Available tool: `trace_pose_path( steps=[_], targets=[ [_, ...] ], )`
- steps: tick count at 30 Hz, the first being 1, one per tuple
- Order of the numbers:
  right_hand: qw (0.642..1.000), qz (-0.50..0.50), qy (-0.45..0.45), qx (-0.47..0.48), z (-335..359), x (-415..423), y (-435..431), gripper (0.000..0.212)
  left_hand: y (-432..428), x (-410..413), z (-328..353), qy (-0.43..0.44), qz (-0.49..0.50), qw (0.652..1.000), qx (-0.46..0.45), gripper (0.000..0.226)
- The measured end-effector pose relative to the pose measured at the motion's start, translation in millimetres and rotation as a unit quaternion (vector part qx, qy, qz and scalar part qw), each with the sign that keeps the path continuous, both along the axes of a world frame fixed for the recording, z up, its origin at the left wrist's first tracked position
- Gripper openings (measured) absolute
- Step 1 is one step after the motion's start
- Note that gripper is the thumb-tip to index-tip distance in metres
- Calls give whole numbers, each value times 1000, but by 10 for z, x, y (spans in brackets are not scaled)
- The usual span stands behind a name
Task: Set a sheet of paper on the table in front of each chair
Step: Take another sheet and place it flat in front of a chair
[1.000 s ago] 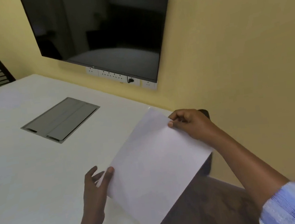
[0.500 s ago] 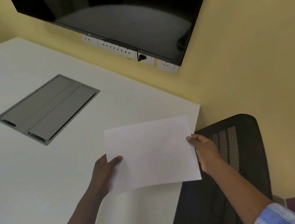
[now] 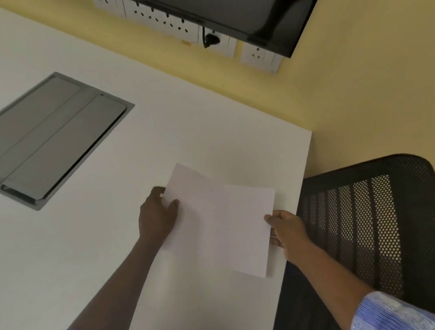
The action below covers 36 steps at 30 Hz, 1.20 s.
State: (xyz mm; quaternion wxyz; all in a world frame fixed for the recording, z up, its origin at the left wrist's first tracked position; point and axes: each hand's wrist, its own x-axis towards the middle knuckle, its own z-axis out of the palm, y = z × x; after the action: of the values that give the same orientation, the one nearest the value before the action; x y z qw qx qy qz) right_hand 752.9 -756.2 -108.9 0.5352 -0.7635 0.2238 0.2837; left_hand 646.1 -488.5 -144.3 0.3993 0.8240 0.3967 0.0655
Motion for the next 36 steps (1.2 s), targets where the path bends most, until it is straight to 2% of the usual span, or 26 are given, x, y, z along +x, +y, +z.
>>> trace_pose_path(
  steps=[2,4,8,10,11,12,14,15,18,20,36],
  targets=[
    [1000,-19,3,0,-77,-8,8,3,-144,-52,-103,-1,-4,994,109,70],
    [999,-32,1,-8,-143,-32,2,4,-316,-130,-236,10,-45,979,196,85],
    [999,-45,-6,-18,-221,-71,-25,4,-559,-232,-519,83,-155,958,228,99],
    [996,-22,-60,-69,-245,-86,-54,13,-612,-243,-599,97,-173,950,241,99],
    [986,17,-116,-121,-246,-107,-74,23,-627,-246,-620,97,-175,949,245,99],
    [963,72,-188,-178,-236,-140,-98,35,-638,-246,-631,95,-175,948,248,99],
    [886,204,-325,-260,-223,-227,-134,56,-649,-241,-652,92,-174,947,255,98],
    [849,272,-355,-281,-233,-272,-139,63,-651,-240,-665,91,-174,946,259,98],
    [779,444,-317,-311,-335,-381,-109,73,-655,-206,-683,88,-176,943,267,98],
    [748,500,-285,-330,-408,-417,-94,74,-657,-172,-681,88,-177,944,264,98],
    [742,505,-271,-348,-401,-357,-40,78,-689,-122,-594,108,-166,944,265,98]
  ],
)
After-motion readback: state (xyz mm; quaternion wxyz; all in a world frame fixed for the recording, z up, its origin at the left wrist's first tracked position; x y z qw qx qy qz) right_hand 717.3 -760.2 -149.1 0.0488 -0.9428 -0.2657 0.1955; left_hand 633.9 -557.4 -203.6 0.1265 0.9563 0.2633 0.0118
